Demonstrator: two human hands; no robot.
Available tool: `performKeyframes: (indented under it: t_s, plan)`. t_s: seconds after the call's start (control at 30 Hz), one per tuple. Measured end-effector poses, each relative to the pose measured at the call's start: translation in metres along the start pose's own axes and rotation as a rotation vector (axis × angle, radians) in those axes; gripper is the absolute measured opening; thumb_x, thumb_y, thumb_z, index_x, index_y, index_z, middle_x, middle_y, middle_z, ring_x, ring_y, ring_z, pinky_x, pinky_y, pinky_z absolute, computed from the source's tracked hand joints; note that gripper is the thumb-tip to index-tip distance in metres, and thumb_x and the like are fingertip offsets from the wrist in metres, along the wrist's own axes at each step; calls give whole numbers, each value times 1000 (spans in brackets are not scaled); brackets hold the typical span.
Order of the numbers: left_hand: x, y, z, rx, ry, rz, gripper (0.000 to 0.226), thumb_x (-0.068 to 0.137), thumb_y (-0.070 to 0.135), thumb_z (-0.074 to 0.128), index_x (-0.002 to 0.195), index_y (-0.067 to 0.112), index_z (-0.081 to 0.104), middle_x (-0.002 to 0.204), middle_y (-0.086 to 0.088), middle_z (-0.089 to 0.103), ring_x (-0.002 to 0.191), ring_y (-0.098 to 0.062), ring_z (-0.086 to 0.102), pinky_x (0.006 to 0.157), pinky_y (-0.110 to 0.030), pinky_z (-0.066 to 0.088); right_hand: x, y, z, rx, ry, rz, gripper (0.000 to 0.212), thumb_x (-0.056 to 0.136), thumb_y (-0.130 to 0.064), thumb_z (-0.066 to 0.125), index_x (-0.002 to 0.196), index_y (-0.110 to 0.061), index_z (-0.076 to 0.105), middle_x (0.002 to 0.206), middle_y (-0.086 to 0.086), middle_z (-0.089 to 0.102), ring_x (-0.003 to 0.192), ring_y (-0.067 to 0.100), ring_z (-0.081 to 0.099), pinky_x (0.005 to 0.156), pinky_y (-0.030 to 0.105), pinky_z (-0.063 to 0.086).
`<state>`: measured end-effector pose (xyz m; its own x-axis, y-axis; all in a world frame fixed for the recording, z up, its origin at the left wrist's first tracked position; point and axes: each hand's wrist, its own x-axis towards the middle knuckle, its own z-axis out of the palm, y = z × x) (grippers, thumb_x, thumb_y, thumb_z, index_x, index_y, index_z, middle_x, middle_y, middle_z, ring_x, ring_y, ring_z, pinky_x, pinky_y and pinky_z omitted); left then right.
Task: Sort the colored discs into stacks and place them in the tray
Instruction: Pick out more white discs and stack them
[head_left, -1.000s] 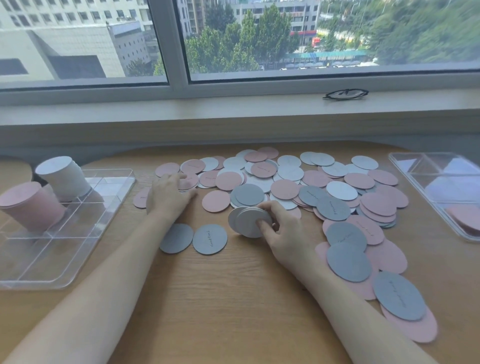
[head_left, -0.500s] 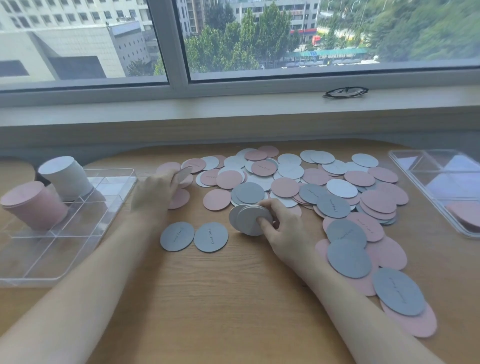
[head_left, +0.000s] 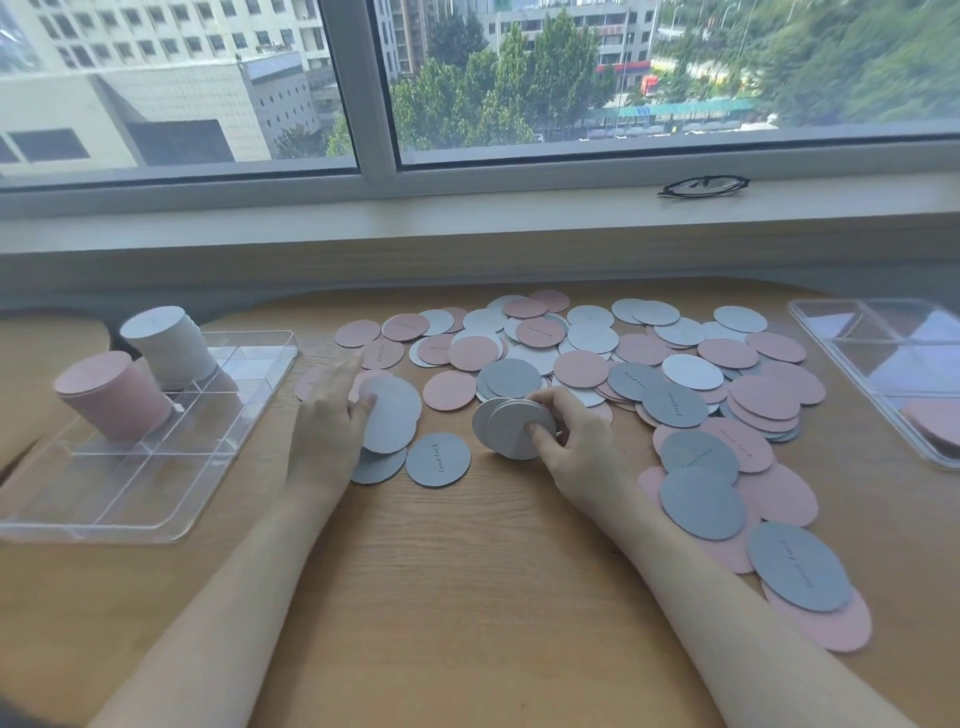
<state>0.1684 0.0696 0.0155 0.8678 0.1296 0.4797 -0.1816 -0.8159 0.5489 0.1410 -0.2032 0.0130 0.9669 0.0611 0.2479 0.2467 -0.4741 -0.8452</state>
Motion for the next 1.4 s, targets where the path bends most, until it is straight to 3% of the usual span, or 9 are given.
performKeyframes:
  t_s: [0.1,0.17,0.27,0.7,0.83,0.93,1.1,1.27,1.4]
  plan:
    - [-6,2,0,3,7,16,51,93,8,66,142,12,53,141,-6,56,113,-25,59,103,-31,41,-1,-1,-1,-2,1,-4,22,93,-12,62,112,-22,62,91,-9,65,73,1,55,66,9,41]
    - [-10,5,-1,9,24,16,49,91,7,67,138,14,56,139,-4,56,97,-29,65,97,-34,46,-1,-2,-2,-7,-5,-3,21,93,-13,62,113,-22,61,90,-10,64,73,-2,55,66,7,40]
    - [-16,11,-3,27,61,19,43,90,5,69,131,14,61,130,-2,60,79,-23,61,85,-27,43,-2,-4,-2,-11,-9,-3,21,94,-13,61,113,-21,61,89,-13,62,70,-7,54,64,6,40]
    - [-31,17,-14,63,117,42,40,89,9,71,126,20,62,122,1,62,74,-16,62,73,-32,49,-2,-2,-2,2,-24,-15,21,94,-12,60,113,-20,61,90,-10,64,72,-6,54,67,8,41]
    - [-35,26,-13,-101,82,-22,42,87,12,74,126,23,63,106,5,68,74,-1,61,73,-8,41,-2,-2,-2,3,-31,-17,22,93,-12,60,113,-20,61,92,-8,65,71,-2,54,67,11,41]
    - [-36,38,-8,-260,18,-104,41,88,17,74,125,30,63,93,12,72,82,4,63,70,-2,40,-4,-3,-3,16,-37,-26,22,93,-12,61,113,-20,62,93,-9,65,72,-1,55,68,9,42]
    - [-29,67,8,-415,-65,-67,34,87,15,75,116,30,66,94,13,69,82,-5,68,75,-17,50,-2,0,-1,70,2,-47,19,91,-11,65,108,-20,65,92,-8,67,78,7,59,69,13,45]
    - [-27,85,25,-498,-125,-41,23,88,20,73,106,33,68,92,11,71,81,-9,70,73,-24,53,2,4,-1,107,60,-38,21,90,-7,65,106,-19,64,91,-12,66,80,6,60,67,14,47]
    - [-35,80,33,-511,-143,-21,5,92,28,69,90,25,68,80,14,69,69,-6,64,63,-23,47,2,6,0,122,33,-25,24,88,-11,67,104,-27,62,92,-11,69,84,6,64,73,21,52]
